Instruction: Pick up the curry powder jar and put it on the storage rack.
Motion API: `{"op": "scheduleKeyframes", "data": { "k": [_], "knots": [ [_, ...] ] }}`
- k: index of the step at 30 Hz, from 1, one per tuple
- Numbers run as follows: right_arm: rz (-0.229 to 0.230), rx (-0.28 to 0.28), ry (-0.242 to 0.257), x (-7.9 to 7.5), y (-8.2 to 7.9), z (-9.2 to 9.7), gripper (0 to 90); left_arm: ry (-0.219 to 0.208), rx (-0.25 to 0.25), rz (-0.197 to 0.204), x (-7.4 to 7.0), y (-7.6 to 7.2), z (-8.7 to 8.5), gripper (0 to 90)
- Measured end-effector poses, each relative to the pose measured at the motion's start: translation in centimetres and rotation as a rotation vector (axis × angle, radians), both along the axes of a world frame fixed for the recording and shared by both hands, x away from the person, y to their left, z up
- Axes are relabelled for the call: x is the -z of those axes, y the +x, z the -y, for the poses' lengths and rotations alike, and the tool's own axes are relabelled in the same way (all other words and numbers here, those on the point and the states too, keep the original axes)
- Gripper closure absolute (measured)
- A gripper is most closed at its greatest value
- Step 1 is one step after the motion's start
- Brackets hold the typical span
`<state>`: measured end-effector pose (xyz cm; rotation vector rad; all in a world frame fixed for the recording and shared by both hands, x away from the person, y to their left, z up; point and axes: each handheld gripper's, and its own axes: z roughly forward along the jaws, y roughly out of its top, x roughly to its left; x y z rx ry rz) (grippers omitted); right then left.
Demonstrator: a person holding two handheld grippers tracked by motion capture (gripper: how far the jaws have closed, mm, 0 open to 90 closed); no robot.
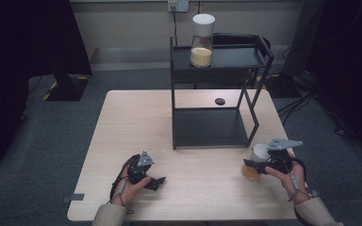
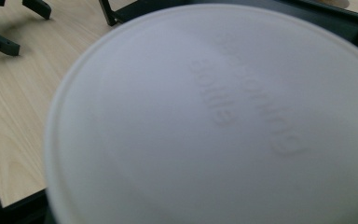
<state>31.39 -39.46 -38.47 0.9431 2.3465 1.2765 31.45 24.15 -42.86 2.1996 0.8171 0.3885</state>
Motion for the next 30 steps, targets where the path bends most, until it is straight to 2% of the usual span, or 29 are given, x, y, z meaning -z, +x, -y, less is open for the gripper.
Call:
{"op": "scheduleKeyframes", "data": {
  "k": [13, 23, 30],
  "knots": [
    [-0.038, -0.035, -0.020, -3.7, 2.4, -2.0, 35.3, 0.000, 0.000, 0.000, 0.0, 0.0, 0.0, 0.1],
    [-0.045, -0.048, -0.048, -6.6, 4.3, -4.0, 35.5, 0.000, 0.000, 0.000, 0.0, 0.0, 0.0, 0.1],
    [-0.050, -0.049, -0.039, -8.3, 5.5, -4.6, 35.7, 0.000, 0.000, 0.000, 0.0, 0.0, 0.0, 0.1]
  ]
}}
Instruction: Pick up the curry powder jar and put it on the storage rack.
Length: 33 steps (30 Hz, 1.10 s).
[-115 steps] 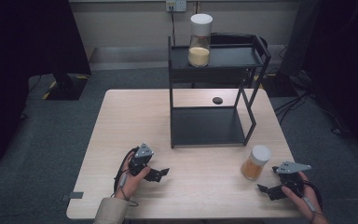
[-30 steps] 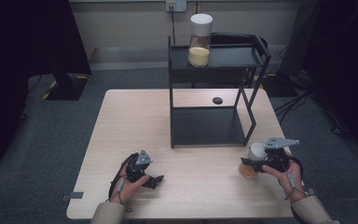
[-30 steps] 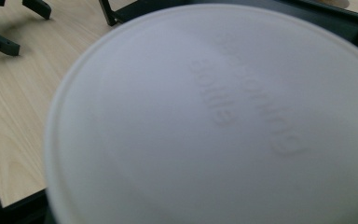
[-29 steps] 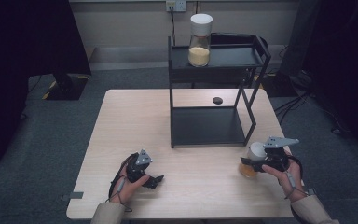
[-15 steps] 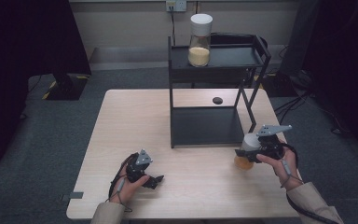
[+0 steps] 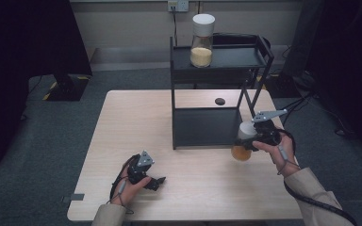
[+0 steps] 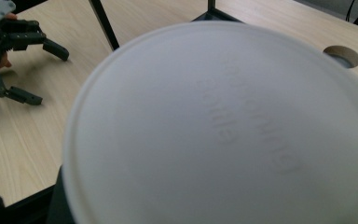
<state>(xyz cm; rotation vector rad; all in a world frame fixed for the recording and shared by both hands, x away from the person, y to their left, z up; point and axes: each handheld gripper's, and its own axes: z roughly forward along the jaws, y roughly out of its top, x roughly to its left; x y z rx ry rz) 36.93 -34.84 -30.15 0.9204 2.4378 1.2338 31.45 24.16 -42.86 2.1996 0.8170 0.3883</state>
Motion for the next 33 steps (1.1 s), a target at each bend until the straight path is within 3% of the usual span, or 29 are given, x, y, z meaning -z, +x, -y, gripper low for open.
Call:
{"op": "scheduleKeyframes", "data": {
  "k": [33],
  "knots": [
    [0.017, -0.023, -0.021, -10.2, 3.8, -1.6, 36.0, -0.001, 0.006, 0.000, 0.0, 0.1, -0.1, 0.1]
  ]
}}
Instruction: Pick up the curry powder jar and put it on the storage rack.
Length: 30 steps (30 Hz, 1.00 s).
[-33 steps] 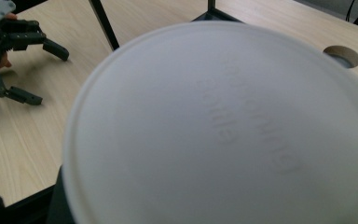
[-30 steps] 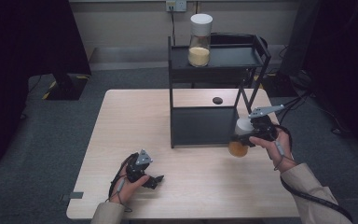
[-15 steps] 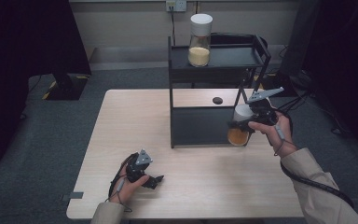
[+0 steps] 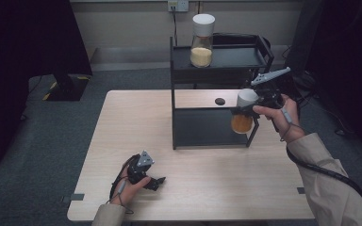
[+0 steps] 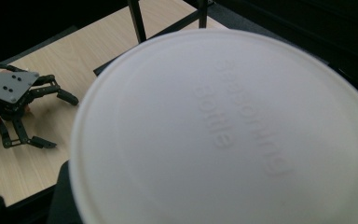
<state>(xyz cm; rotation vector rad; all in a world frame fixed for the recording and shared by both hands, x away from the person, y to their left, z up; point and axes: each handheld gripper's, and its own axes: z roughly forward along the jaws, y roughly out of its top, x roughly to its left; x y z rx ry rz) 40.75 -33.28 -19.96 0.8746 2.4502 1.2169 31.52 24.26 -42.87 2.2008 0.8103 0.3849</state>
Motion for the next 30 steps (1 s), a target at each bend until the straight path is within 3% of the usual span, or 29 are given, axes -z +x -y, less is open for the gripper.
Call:
{"op": "scheduleKeyframes", "data": {
  "k": [30],
  "knots": [
    [0.055, 0.006, 0.002, -9.7, 1.4, -1.3, 36.1, -0.001, 0.003, -0.001, 0.0, 0.0, -0.1, 0.1]
  ]
}}
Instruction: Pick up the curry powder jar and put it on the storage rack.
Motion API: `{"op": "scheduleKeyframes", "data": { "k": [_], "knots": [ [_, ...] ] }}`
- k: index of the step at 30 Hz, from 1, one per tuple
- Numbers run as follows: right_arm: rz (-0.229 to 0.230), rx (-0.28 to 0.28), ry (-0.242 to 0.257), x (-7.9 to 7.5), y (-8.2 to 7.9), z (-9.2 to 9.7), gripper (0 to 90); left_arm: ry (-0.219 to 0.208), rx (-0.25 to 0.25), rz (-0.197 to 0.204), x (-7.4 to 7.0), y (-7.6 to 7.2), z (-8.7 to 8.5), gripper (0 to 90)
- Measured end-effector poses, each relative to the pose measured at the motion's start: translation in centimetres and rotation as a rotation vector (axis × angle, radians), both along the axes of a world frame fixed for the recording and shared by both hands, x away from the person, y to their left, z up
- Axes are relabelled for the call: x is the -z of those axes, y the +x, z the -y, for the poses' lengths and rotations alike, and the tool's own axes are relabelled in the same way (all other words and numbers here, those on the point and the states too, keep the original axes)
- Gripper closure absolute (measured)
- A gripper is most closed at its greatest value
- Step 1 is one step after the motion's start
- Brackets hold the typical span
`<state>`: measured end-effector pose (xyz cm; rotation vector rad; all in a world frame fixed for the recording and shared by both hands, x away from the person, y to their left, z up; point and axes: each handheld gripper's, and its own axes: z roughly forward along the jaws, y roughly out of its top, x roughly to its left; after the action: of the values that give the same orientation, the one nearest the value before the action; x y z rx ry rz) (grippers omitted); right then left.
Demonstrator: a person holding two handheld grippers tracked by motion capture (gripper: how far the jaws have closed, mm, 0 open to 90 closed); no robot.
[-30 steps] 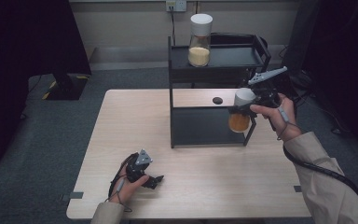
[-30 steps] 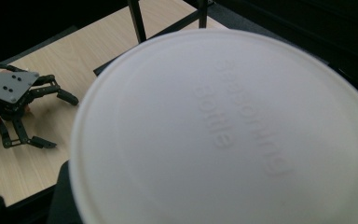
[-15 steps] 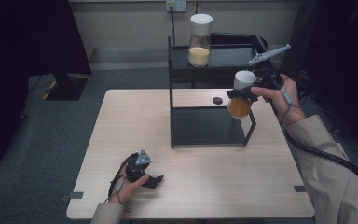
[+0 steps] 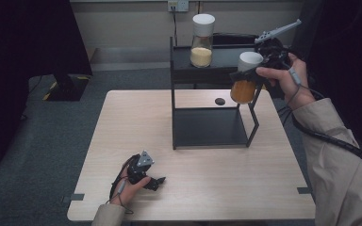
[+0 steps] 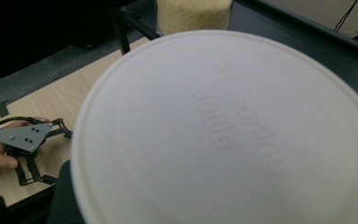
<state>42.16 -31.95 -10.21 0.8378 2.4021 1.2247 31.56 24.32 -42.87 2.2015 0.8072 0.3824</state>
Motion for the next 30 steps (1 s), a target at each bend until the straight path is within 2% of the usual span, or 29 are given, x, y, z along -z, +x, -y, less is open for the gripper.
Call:
{"op": "scheduleKeyframes", "data": {
  "k": [13, 21, 23, 30],
  "knots": [
    [0.022, 0.028, -0.002, -3.3, 1.0, -0.8, 36.1, 0.000, 0.002, 0.000, 0.0, 0.0, 0.0, 0.1],
    [0.040, 0.048, 0.014, -5.1, 1.8, -1.0, 36.1, 0.000, 0.003, 0.000, 0.0, 0.0, 0.0, 0.1],
    [0.056, 0.055, 0.019, -5.3, 2.0, -1.1, 36.1, 0.000, 0.003, 0.000, 0.0, 0.0, 0.0, 0.1],
    [0.064, 0.089, 0.017, -5.7, 3.2, -1.8, 36.1, 0.000, 0.003, 0.000, 0.0, 0.0, 0.0, 0.2]
  ]
}}
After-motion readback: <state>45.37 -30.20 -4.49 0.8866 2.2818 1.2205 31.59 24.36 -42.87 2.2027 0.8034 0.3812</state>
